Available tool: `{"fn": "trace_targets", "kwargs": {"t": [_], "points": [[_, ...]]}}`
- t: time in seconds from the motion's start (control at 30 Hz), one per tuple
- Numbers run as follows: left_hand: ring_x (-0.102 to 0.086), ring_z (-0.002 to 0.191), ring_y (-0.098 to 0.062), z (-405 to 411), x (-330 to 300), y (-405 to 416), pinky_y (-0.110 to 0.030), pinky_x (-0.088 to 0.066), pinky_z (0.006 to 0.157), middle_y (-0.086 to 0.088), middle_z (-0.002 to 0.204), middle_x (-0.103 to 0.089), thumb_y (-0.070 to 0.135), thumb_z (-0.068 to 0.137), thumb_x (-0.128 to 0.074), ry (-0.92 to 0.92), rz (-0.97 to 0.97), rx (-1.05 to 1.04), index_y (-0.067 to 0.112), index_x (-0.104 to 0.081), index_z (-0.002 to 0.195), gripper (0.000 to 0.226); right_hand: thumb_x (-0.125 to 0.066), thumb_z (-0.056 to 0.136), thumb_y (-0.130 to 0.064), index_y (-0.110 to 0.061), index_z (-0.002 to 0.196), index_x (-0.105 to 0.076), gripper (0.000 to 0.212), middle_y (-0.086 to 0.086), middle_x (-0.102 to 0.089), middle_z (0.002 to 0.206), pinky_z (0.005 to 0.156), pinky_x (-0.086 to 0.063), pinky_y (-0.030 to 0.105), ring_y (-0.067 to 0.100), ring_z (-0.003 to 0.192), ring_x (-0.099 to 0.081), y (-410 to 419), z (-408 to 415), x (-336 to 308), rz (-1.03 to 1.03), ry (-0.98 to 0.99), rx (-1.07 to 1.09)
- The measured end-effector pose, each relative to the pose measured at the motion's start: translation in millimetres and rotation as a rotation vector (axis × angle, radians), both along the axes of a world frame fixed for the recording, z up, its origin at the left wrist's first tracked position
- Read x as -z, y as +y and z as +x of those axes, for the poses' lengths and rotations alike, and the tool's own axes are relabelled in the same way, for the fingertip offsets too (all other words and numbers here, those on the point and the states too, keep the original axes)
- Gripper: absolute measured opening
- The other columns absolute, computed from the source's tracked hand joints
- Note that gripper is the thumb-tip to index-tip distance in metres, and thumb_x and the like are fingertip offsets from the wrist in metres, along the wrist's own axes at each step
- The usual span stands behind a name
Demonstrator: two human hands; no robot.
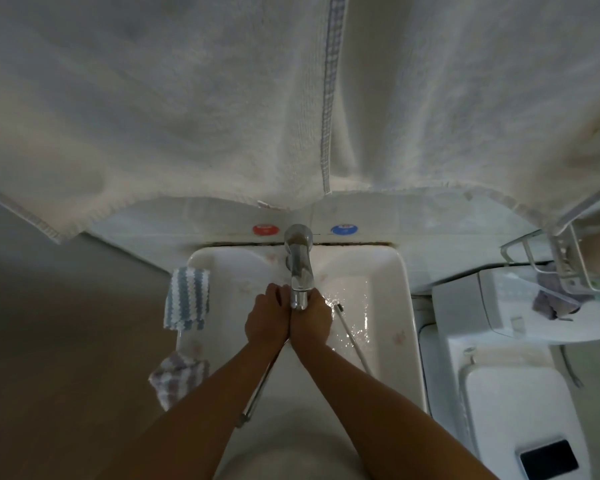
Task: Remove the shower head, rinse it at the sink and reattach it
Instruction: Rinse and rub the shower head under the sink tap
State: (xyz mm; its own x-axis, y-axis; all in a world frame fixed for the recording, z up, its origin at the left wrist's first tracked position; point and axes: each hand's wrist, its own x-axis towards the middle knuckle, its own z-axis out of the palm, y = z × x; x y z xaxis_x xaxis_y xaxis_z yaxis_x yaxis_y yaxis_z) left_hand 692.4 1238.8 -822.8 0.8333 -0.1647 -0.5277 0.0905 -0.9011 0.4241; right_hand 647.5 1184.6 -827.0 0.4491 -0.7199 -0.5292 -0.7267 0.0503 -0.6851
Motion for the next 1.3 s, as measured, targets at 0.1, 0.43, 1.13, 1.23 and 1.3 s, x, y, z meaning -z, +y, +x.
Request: {"fn": "trace_targets", "kwargs": {"t": [0.1, 0.43, 1.13, 1.23, 1.3], "points": [[-0.063, 0.098, -0.03, 1, 3, 4, -0.036, -0.043, 0.077, -0.007, 0.109, -0.059, 0.05, 0.096, -0.042, 0.028, -0.018, 0.042, 0.013, -0.048, 0.114, 0.042, -0.052, 0.1, -0.029, -0.019, 0.094, -0.057, 0.012, -0.007, -0.059, 0.082, 0.074, -0.049, 0.031, 0.023, 0.09, -0.066, -1, 1, -2, -0.01, 0.023, 0.012], [-0.062, 0.076, -0.02, 7, -6, -2, -0.032, -0.047, 0.074, -0.003, 0.086, -0.066, 0.049, 0.1, -0.031, 0.048, -0.038, -0.118, 0.012, -0.069, 0.099, 0.053, -0.057, 0.088, -0.044, -0.028, 0.087, -0.061, 0.017, -0.006, -0.068, 0.082, 0.073, -0.057, 0.039, 0.015, 0.08, -0.067, 9, -12, 1, 0.007, -0.226, -0.005], [-0.066, 0.085, -0.019, 2, -7, -10, -0.036, -0.054, 0.086, 0.0, 0.096, -0.07, 0.048, 0.092, -0.046, 0.197, -0.15, -0.097, 0.016, -0.067, 0.101, 0.039, -0.053, 0.097, -0.021, -0.027, 0.081, -0.059, 0.018, -0.006, -0.065, 0.077, 0.073, -0.053, 0.031, 0.011, 0.074, -0.062, -13, -9, 4, -0.038, -0.097, 0.043], [-0.07, 0.082, -0.012, -5, 14, -7, -0.037, -0.058, 0.078, 0.003, 0.094, -0.072, 0.078, 0.075, -0.047, 0.219, -0.289, 0.008, 0.029, -0.066, 0.102, 0.059, -0.033, 0.106, -0.041, -0.015, 0.093, -0.064, 0.042, 0.001, -0.067, 0.085, 0.073, -0.047, 0.031, 0.018, 0.08, -0.064, -22, 2, 2, -0.044, 0.088, 0.179], [-0.069, 0.081, -0.011, -6, 0, -8, -0.038, -0.059, 0.078, 0.002, 0.097, -0.07, 0.08, 0.076, -0.047, 0.209, -0.293, 0.024, 0.025, -0.062, 0.105, 0.065, -0.029, 0.107, -0.042, -0.01, 0.094, -0.064, 0.049, 0.002, -0.064, 0.081, 0.069, -0.044, 0.029, 0.016, 0.074, -0.062, -25, 2, 3, -0.009, 0.137, 0.191]]}}
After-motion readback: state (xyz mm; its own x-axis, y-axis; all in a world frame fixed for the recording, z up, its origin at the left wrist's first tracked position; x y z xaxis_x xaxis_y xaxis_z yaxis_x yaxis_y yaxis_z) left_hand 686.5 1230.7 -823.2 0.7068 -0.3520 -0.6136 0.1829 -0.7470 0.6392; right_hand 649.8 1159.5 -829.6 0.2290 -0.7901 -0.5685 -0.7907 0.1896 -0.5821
